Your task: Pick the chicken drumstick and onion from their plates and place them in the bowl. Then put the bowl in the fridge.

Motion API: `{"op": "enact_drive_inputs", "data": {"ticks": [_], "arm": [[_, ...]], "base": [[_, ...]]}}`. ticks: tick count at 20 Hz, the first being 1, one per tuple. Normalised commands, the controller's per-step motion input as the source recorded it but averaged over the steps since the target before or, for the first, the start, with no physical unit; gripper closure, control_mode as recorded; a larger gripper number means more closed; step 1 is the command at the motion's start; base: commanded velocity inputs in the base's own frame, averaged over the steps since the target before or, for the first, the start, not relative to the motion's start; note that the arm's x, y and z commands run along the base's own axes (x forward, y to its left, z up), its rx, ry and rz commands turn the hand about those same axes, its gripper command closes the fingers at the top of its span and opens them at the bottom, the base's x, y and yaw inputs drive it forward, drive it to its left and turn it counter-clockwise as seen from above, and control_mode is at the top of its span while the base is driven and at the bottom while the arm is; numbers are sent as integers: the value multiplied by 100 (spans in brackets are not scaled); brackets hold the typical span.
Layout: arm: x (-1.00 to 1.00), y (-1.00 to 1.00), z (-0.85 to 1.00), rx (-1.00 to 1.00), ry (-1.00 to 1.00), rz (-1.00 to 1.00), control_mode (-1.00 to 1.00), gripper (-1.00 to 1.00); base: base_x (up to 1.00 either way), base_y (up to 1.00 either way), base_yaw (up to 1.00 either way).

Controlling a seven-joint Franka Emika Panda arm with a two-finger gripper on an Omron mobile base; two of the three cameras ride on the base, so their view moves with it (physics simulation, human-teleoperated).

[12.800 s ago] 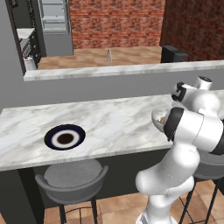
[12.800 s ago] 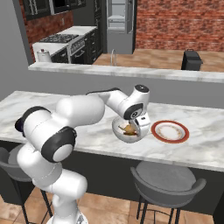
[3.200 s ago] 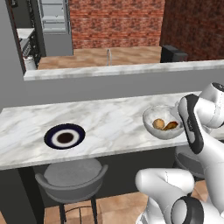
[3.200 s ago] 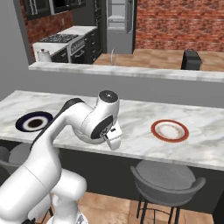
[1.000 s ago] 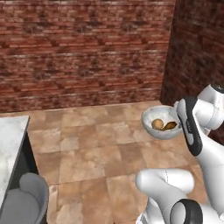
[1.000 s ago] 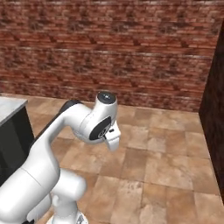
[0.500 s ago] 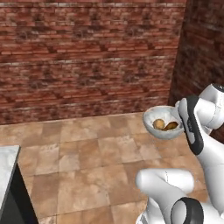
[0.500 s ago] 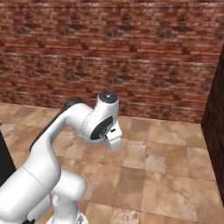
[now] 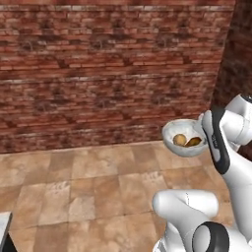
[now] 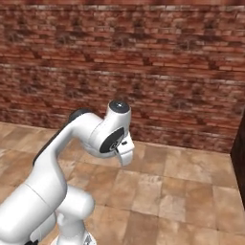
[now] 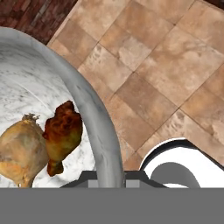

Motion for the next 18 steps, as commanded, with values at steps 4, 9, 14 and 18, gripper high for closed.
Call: {"op": "enact_drive_inputs", "data": {"ticks": [4,9,14,18], "arm": [[0,0,0,0,0,0,100,100],[0,0,0,0,0,0,100,100],[0,0,0,0,0,0,100,100],[0,0,0,0,0,0,100,100]], "base": [[93,4,27],[88,1,30],[85,0,35],[80,0,39]]}}
